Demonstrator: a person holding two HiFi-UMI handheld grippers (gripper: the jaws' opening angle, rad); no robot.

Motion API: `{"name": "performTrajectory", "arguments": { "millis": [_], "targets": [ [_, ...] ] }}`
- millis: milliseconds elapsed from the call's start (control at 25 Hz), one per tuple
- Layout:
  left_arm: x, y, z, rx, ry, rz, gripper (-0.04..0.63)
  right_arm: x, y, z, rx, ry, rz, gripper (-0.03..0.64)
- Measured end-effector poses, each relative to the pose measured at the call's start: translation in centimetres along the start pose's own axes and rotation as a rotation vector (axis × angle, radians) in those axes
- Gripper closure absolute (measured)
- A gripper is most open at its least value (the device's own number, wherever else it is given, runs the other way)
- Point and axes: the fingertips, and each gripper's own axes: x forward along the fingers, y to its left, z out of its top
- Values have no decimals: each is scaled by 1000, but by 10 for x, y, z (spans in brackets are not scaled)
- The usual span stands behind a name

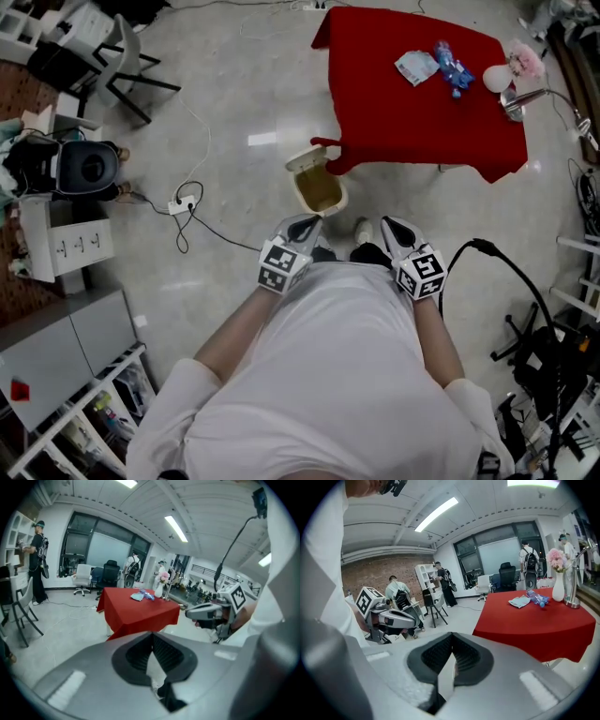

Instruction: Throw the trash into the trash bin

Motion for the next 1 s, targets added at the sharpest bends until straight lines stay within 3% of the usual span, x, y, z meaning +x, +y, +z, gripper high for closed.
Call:
{"name": "performTrajectory", "arguments": {
  "millis": [200,440,1000],
  "targets": [
    [5,-4,21,35,-50,-20,591,-4,-12,12,24,-52,-43,617],
    [9,-8,52,109,-103,20,591,-10,-33,43,27,-132,-65,617],
    [69,-10,116,74,-163,142,591,0,-126,96,-77,-149,-10,617]
  ]
}}
